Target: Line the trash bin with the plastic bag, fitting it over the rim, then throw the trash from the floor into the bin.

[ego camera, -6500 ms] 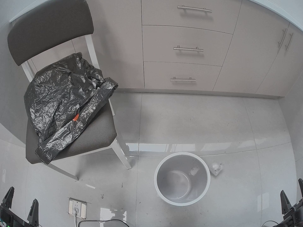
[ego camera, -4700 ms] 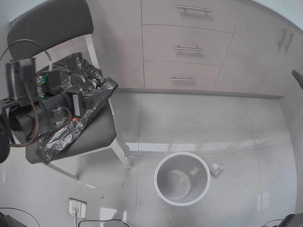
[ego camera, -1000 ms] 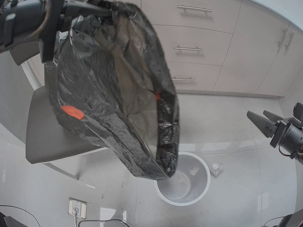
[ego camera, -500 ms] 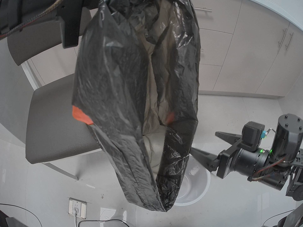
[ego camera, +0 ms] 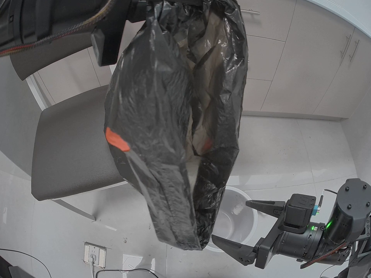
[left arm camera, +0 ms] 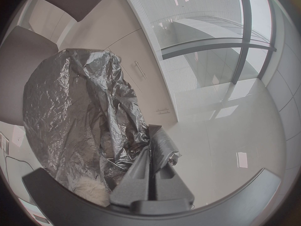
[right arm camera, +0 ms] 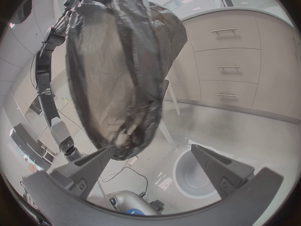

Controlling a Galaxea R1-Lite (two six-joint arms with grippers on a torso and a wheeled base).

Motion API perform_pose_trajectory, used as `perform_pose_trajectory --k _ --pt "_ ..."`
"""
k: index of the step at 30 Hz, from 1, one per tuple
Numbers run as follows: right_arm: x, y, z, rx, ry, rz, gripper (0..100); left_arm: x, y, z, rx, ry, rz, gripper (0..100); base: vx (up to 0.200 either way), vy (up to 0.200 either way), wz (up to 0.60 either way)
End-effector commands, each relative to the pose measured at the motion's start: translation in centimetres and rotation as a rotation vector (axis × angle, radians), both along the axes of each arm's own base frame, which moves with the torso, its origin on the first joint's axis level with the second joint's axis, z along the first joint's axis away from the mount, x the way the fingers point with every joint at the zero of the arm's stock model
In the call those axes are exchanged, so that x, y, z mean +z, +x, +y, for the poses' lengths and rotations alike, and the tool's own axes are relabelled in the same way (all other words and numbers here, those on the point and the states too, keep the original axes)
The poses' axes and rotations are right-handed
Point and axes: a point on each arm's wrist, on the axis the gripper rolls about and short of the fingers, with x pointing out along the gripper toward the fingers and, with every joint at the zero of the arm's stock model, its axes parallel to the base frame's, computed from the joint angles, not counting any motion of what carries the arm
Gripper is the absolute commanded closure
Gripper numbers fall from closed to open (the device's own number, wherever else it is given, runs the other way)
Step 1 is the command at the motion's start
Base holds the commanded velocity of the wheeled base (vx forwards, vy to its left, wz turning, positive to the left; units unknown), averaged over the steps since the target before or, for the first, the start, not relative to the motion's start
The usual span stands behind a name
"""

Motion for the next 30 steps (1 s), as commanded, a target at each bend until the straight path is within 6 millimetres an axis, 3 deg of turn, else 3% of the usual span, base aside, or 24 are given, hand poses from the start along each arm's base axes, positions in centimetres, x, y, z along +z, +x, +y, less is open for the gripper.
perform_pose_trajectory --k 1,10,21,30 --pt "0.2 -0.5 -0.5 0.01 0.012 -0.003 0 -0.6 0.7 -0.8 0.006 0.019 0.016 100 0.0 0.0 0.0" --pt "-0.5 1.1 1.0 -0.029 0.028 0.041 0 -0.5 0.7 -1.3 -0.004 -0.006 0.001 100 0.0 0.0 0.0" --pt "-4.5 5.5 5.8 -0.07 0.063 0.007 0 -0.4 0.4 -1.1 -0.009 -0.01 -0.001 100 0.0 0.0 0.0" --pt "-5.3 6.0 6.3 -0.078 0.051 0.014 0 -0.5 0.4 -1.1 -0.009 -0.009 0.003 100 0.0 0.0 0.0"
